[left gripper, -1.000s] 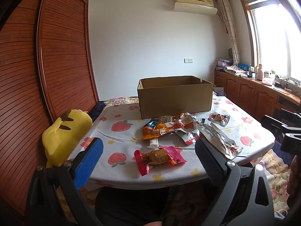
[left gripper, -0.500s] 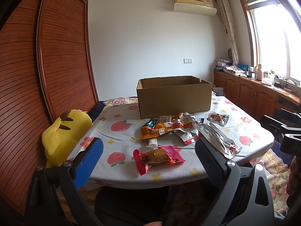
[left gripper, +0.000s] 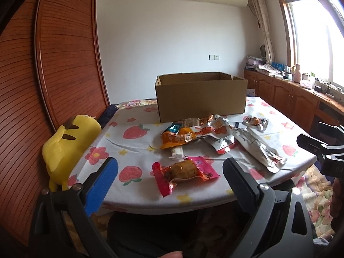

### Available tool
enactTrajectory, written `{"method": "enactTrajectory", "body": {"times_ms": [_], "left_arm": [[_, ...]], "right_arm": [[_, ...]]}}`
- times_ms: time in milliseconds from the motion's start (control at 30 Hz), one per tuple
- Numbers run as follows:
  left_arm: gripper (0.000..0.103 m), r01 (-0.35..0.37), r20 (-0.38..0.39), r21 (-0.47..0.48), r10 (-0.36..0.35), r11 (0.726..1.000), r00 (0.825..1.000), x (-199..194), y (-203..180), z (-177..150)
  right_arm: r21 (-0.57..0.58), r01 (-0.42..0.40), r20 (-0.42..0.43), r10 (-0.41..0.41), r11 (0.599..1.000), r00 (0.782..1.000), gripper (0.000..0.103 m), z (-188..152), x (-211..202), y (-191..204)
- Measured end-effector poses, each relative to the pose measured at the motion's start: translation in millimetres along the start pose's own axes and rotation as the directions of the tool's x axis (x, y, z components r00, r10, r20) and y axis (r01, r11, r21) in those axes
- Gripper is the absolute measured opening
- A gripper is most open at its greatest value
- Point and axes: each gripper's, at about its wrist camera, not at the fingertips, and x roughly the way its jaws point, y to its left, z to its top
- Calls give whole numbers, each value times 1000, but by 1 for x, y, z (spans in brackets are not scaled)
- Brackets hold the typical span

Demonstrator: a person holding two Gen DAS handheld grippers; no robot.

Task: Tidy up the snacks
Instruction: 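Reach the left tool to the pink-red egg packet while the right tool reaches the white vacuum pack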

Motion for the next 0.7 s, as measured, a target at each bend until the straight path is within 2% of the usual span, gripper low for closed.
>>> {"method": "enactTrajectory", "body": {"times_ms": [233,700], "left_arm": [[99,16,-75,6,-15,1000,997,36,11,-1],[99,58,-198,-30,-63,998,978,89,22,-5]], "right_arm": [[-37,-63,-89,59,997,994,101,0,43,1],[-87,-186,-274,156,979,949,93,9,133,9]]}}
